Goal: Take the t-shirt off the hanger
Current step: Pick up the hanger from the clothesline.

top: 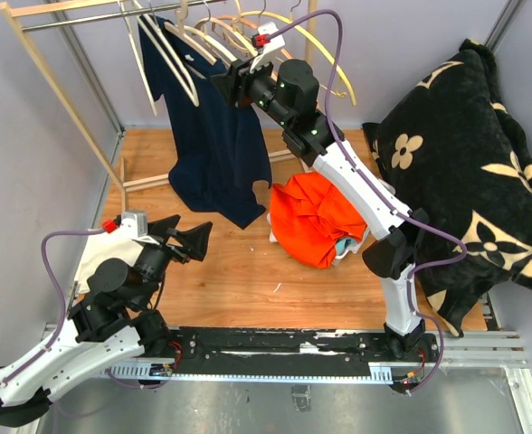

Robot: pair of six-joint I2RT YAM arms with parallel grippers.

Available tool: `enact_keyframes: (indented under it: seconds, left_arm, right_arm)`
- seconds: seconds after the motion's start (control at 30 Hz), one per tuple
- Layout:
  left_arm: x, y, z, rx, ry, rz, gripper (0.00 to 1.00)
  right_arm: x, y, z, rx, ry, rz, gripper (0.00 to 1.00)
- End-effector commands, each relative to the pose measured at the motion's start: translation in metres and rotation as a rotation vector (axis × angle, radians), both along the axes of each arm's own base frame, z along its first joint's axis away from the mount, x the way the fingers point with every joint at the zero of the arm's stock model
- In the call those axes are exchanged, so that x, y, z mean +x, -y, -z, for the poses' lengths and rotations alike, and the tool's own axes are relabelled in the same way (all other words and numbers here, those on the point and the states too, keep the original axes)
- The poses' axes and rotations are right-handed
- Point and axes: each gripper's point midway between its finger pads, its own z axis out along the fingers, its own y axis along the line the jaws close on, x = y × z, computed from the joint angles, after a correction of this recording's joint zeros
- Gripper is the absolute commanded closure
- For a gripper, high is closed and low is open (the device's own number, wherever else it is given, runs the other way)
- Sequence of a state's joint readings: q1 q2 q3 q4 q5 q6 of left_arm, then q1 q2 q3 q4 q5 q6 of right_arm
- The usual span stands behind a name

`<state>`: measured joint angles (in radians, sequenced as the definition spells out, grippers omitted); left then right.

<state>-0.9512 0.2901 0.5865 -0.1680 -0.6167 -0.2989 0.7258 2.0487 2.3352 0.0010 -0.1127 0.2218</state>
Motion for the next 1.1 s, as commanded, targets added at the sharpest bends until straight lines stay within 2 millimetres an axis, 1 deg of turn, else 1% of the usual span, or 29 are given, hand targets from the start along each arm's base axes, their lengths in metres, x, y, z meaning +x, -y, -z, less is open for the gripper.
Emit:
enact_keyframes:
  seconds: [0.0,0.1,0.43,0.6,0.87,1.0,1.07]
  left_arm:
    - [-0.002,-0.006,-0.007,-0.026,0.010,-0.016,0.00]
    - [-0.002,-0.007,-0.007,-0.026,0.011,-0.017,0.00]
    - [-0.003,-0.010,-0.010,-0.035,0.017,-0.022,0.00]
    - [-0.004,-0.010,-0.012,-0.038,0.021,-0.020,0.00]
    - [-0.004,-0.010,-0.011,-0.040,0.020,-0.018,0.00]
    - [-0.004,-0.011,-0.012,-0.041,0.019,-0.019,0.00]
    - [-0.004,-0.011,-0.012,-0.043,0.019,-0.021,0.00]
  right_arm:
    - [-0.002,-0.001,-0.024,0.064,0.050,-0.017,0.53]
    - [-0.001,-0.002,-0.023,0.063,0.049,-0.015,0.57]
    - [0.001,-0.008,-0.017,0.051,0.037,-0.019,0.61]
    - [0.002,-0.008,-0.014,0.042,0.032,-0.007,0.71]
    - [0.003,-0.004,-0.015,0.023,0.046,0.065,0.99]
    - [0.001,-0.004,-0.024,0.051,0.085,0.081,0.99]
    - [-0.003,-0.004,-0.034,0.076,0.117,0.078,0.99]
